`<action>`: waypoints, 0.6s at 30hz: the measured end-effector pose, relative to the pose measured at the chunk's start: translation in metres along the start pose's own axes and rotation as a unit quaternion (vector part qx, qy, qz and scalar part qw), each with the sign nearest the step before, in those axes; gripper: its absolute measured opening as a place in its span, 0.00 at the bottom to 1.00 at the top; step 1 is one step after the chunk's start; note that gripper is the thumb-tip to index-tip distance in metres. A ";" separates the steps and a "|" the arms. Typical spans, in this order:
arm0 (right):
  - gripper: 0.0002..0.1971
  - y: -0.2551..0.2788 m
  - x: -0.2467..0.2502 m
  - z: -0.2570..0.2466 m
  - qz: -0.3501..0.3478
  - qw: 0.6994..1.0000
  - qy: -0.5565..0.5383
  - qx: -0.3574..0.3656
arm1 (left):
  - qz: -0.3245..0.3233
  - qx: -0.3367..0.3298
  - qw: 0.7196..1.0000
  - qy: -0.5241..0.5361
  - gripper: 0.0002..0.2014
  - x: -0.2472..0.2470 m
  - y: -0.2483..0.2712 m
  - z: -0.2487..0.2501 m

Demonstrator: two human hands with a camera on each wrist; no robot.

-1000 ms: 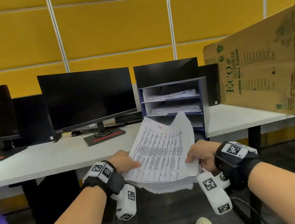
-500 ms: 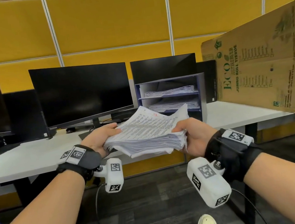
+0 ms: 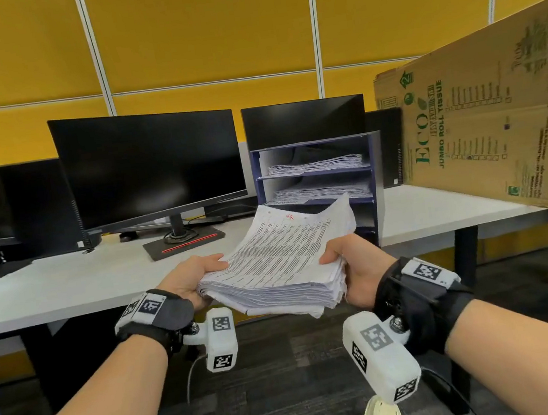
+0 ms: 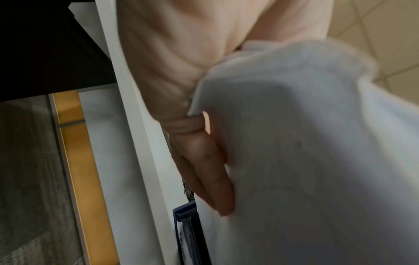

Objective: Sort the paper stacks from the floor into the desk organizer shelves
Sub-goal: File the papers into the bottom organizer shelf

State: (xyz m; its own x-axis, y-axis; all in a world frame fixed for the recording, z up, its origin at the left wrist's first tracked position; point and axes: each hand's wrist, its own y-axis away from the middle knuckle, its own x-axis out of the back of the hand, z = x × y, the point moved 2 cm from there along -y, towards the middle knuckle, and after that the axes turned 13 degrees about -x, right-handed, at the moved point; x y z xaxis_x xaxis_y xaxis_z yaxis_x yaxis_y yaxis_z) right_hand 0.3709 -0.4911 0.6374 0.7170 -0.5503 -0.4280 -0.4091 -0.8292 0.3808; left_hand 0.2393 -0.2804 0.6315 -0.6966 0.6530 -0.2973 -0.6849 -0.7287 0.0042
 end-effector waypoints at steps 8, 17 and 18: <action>0.21 -0.003 -0.014 0.006 -0.009 1.000 -0.022 0.005 | -0.010 -0.004 1.000 0.013 0.29 0.010 0.006 0.010; 0.29 -0.005 -0.005 -0.005 0.058 0.998 -0.018 0.016 | -0.026 -0.031 0.999 0.027 0.24 -0.004 -0.004 0.008; 0.34 -0.008 0.001 -0.004 0.064 0.998 -0.017 0.012 | -0.025 -0.024 0.999 0.020 0.23 -0.005 -0.006 0.004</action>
State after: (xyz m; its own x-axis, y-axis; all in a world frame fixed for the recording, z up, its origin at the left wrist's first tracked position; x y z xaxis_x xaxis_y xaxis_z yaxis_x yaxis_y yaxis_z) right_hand 0.3765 -0.4846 0.6371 0.6388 -0.6542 -0.4049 -0.5090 -0.7540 0.4152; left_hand 0.2463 -0.2784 0.6371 -0.6524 0.6803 -0.3340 -0.7063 -0.7056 -0.0577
